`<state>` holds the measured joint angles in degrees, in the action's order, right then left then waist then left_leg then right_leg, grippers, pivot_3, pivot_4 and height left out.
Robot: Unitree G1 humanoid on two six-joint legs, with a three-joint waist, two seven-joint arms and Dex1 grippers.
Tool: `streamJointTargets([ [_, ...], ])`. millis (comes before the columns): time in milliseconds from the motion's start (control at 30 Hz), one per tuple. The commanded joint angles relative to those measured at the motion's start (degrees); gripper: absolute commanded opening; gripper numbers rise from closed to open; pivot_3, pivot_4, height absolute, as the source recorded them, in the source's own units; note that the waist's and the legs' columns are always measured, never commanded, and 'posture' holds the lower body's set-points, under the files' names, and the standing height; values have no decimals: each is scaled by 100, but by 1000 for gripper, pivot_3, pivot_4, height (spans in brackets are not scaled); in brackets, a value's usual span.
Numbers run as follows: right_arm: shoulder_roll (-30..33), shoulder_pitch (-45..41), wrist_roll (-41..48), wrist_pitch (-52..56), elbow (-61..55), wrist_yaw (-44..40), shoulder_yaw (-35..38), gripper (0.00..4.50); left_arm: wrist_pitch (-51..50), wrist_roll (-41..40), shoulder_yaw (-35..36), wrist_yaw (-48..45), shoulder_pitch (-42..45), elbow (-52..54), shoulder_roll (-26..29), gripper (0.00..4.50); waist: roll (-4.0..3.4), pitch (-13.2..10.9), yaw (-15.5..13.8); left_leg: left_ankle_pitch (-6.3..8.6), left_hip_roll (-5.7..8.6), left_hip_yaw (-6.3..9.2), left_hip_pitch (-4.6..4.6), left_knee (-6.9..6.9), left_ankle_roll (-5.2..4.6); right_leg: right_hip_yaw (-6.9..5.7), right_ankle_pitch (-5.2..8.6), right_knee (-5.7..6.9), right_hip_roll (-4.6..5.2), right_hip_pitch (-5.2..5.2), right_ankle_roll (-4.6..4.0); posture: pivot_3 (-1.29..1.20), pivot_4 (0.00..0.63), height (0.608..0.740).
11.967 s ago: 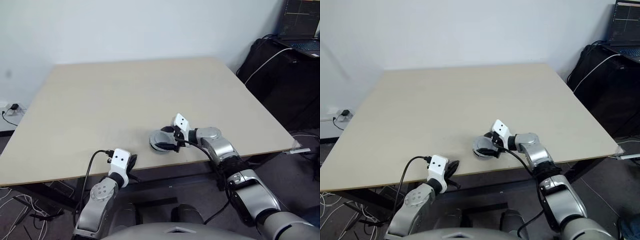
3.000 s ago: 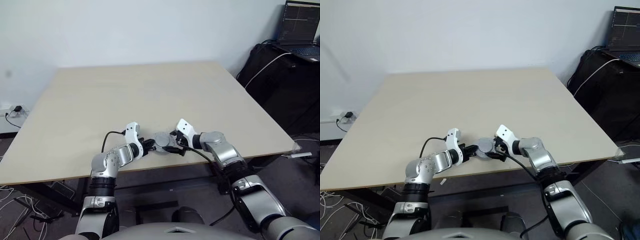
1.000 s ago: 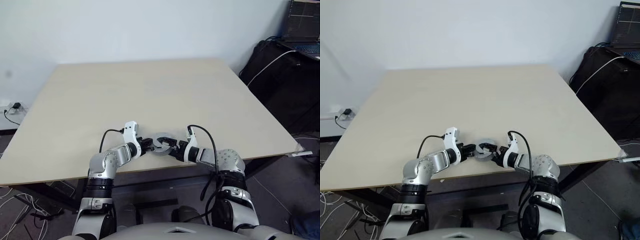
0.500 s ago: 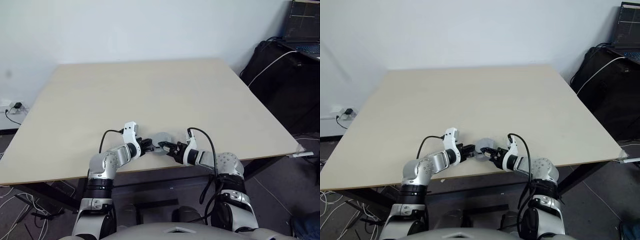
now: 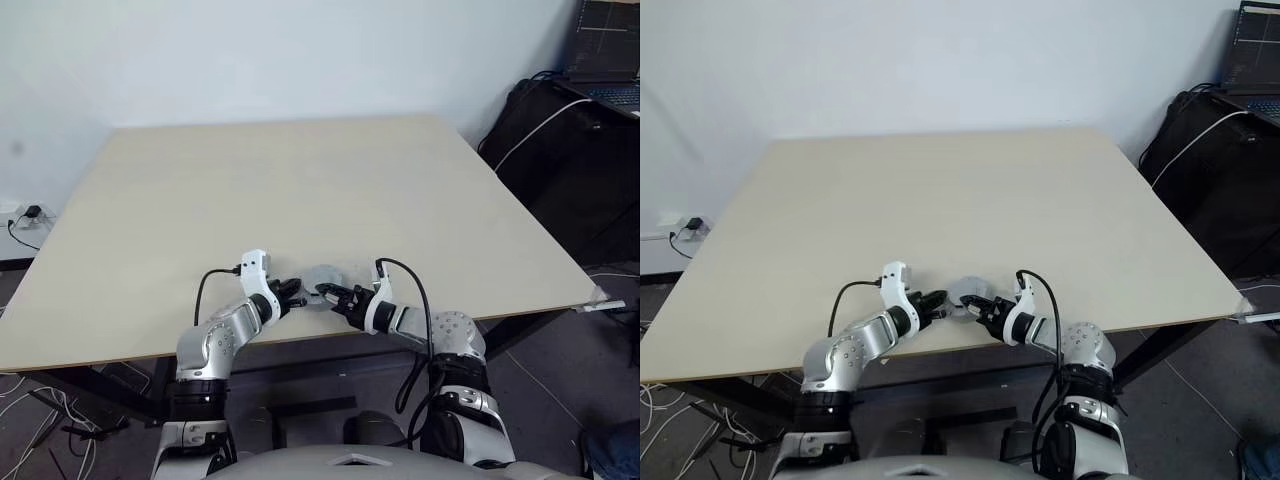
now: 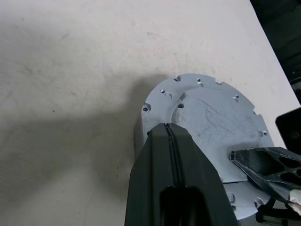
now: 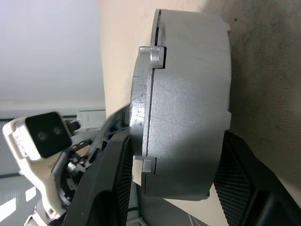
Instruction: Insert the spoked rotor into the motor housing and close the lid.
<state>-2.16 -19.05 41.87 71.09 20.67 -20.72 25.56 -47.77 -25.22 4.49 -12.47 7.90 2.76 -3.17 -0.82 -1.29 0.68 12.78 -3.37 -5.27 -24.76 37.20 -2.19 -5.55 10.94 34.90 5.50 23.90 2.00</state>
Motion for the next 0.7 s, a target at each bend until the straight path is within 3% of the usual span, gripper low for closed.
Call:
streamJointTargets([
  [33,16,-38,152,-198,-69,-60,47,2084,583,42,-61,29,-221,665,-72,0,1,-1,0,0,0,-1,0,-1,0,0,0,0,0,0,0,0,0,740],
  [267,-56,-38,408,-355,-109,-267,161,2084,1083,-245,-49,-144,-959,1284,-71,0,-7,-12,-1,0,-1,-3,-3,0,0,1,0,-1,1,5,0,0,0,740],
  [600,-228,-41,1114,-286,-536,-388,275,2084,916,-2983,750,272,-1674,1432,-1071,0,-6,-18,12,-16,10,-2,-73,10,-26,5,-2,7,-12,68,1,0,0,740],
  [700,-256,-44,1346,-185,-797,-443,193,2084,1018,-4211,801,579,-1783,1402,-1329,592,-7,-20,12,-16,22,2,-73,13,-27,7,-4,8,-12,67,4,0,0,740],
])
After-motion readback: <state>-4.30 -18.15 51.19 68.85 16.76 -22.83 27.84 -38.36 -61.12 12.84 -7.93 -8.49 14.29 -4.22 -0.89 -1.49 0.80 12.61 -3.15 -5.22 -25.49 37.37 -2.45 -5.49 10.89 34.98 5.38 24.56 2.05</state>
